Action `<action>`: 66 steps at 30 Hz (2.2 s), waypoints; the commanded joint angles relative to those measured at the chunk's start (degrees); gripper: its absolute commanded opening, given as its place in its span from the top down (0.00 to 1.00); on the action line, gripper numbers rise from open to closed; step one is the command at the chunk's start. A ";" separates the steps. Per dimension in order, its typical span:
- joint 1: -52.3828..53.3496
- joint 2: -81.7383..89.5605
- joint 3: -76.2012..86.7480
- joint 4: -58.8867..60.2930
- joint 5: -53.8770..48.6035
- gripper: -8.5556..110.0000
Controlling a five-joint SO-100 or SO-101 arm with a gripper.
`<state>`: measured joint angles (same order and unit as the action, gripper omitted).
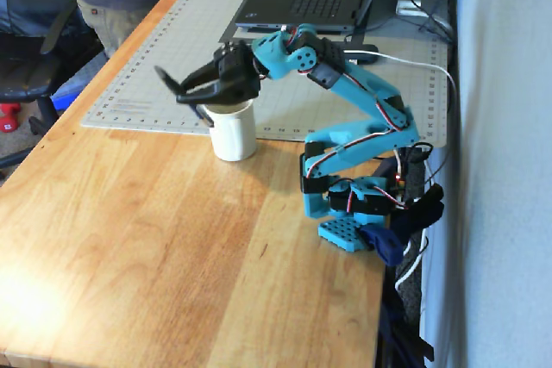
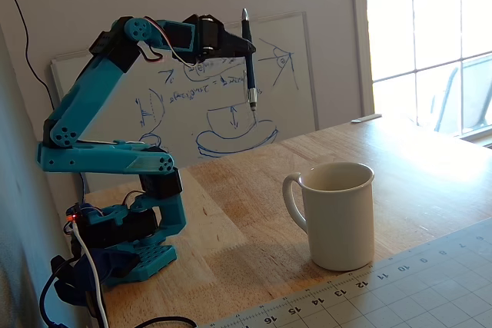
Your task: Grasp a pen and put it in a mug.
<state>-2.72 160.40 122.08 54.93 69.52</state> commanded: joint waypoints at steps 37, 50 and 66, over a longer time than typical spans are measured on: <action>39.29 -35.77 -3.96 -43.77 5.10 0.91; 38.58 -29.62 9.58 -43.77 4.92 0.91; 37.00 -17.14 29.44 -44.56 5.62 0.91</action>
<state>35.77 140.19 152.05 12.39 74.79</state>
